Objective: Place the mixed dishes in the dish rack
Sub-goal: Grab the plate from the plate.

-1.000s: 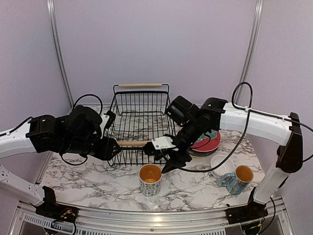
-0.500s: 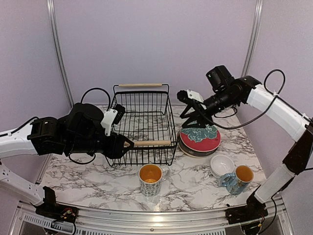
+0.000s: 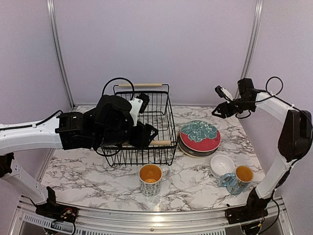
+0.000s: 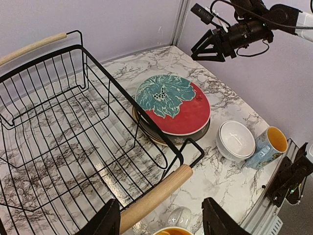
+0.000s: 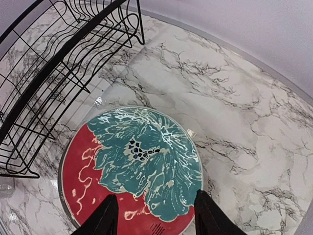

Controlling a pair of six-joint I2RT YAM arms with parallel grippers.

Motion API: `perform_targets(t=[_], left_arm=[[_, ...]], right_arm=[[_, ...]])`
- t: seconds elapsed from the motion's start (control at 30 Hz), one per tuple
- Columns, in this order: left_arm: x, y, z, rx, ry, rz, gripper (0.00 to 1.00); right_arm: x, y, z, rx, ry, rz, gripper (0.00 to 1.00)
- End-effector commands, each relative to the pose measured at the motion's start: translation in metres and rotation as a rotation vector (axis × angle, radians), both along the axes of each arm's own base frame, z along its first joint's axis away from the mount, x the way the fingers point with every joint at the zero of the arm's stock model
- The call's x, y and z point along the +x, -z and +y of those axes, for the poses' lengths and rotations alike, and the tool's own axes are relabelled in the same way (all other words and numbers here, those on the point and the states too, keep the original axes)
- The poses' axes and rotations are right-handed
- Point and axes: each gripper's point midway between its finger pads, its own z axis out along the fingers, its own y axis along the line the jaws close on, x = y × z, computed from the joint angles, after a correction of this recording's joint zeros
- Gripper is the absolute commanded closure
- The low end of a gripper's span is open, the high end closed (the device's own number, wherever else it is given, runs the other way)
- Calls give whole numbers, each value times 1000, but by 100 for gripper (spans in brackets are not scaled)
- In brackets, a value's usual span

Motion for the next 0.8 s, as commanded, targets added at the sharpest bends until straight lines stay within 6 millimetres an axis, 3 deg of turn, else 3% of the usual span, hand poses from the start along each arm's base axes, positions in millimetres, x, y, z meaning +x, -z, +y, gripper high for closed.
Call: perform_targets(t=[0.0,0.23,0.77], left_arm=[[39,-31,16,-83,-150,-41,40],[49,-34,20,-124,-158,-48,38],[48,-30,14,-138,-138,-36,38]], right_arm=[[17,27,-12,-34,111,63,48],[19,69,-20,-74,150,172,46],[18,124,-27,-123,174,331,49]])
